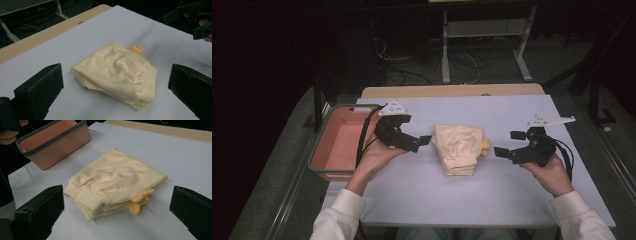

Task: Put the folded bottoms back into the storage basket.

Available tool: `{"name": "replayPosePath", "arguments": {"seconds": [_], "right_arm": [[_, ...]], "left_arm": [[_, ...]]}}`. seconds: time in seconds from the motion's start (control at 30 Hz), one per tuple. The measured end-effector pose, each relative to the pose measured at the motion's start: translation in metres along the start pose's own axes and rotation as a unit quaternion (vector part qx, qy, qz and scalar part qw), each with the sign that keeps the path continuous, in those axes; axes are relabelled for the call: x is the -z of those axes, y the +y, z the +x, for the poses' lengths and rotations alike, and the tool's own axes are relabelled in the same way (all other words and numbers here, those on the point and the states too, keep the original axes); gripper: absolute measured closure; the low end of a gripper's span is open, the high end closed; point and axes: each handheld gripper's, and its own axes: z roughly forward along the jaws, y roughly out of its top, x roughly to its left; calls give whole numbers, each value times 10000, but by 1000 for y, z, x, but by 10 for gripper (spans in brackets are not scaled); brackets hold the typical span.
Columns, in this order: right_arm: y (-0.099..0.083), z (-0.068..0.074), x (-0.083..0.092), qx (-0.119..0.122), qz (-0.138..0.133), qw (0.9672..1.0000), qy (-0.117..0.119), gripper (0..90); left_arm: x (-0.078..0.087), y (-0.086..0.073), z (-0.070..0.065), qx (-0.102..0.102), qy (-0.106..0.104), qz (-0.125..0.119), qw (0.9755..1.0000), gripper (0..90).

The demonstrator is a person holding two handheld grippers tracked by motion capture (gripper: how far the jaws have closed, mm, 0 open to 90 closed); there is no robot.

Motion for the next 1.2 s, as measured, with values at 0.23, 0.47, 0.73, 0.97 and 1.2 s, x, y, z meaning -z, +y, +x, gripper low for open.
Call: {"name": "replayPosePath", "arguments": {"seconds": [0.23, 0.47, 0.73, 0.97, 1.2], "right_arm": [[1, 1, -7, 6, -4, 10000, 15, 0], [0, 2, -13, -23, -17, 10000, 50, 0], [-4, 2, -21, -86, -15, 10000, 48, 0], [-8, 1, -30, -195, 41, 9998, -30, 0], [-12, 1, -40, -357, 135, 9992, -76, 0]], "left_arm": [[-5, 5, 3, 1, 29, -8, 10000, 0], [-12, 5, 9, 78, 101, -80, 9999, 0], [-20, 6, 16, 217, 156, -159, 9995, 0], [-30, 7, 21, 339, 208, -151, 9991, 0], [-42, 9, 29, 483, 274, -141, 9984, 0]]}}
